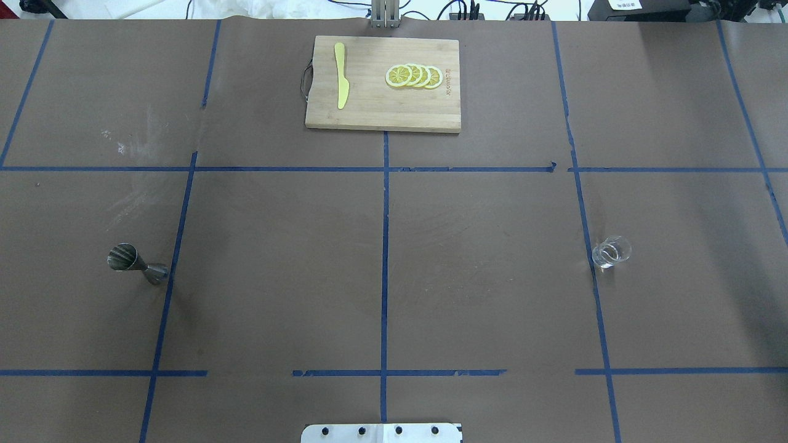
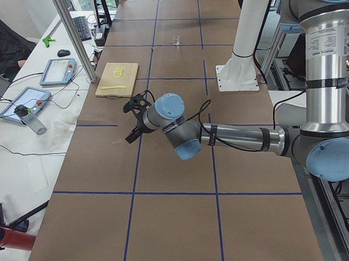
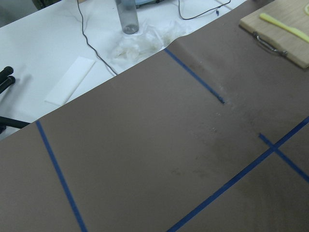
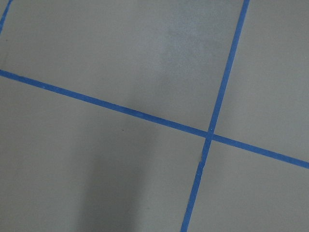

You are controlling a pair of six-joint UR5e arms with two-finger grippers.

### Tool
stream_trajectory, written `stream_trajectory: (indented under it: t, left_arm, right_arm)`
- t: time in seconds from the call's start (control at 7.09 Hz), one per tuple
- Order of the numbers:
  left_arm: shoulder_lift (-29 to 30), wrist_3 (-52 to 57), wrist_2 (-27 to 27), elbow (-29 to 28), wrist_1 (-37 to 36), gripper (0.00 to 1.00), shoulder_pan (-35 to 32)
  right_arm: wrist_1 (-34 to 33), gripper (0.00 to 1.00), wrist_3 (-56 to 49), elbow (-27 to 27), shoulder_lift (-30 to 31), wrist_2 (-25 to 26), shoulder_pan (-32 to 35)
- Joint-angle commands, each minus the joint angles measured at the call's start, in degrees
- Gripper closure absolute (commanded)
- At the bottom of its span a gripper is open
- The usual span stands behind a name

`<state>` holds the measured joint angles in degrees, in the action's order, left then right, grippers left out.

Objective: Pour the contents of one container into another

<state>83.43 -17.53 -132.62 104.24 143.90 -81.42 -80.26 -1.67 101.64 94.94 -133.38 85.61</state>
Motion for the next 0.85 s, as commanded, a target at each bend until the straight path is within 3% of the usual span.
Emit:
stream_trajectory:
  t: [0.0,0.28,0.56,0.71]
  left_arm:
    - [-5.45,-12.22,10.23,11.03,0.33,0.00,6.94]
    - [-11.16,-24.60,22.95,14.41,9.34,0.00,14.05]
    - [-12.06,-32.44,36.05,14.59,14.54,0.00,19.95]
    - [-13.71,-35.79,45.26,14.59,19.44,0.00,23.20]
  right_arm:
    - [0.01,0.00,0.44,0.14,0.25,-0.13,0.00]
    - [0.01,0.00,0.44,0.14,0.34,-0.13,0.00]
    - [0.01,0.00,0.44,0.31,0.77,-0.13,0.00]
    - [0.01,0.00,0.44,0.49,1.04,-0.39,0.00]
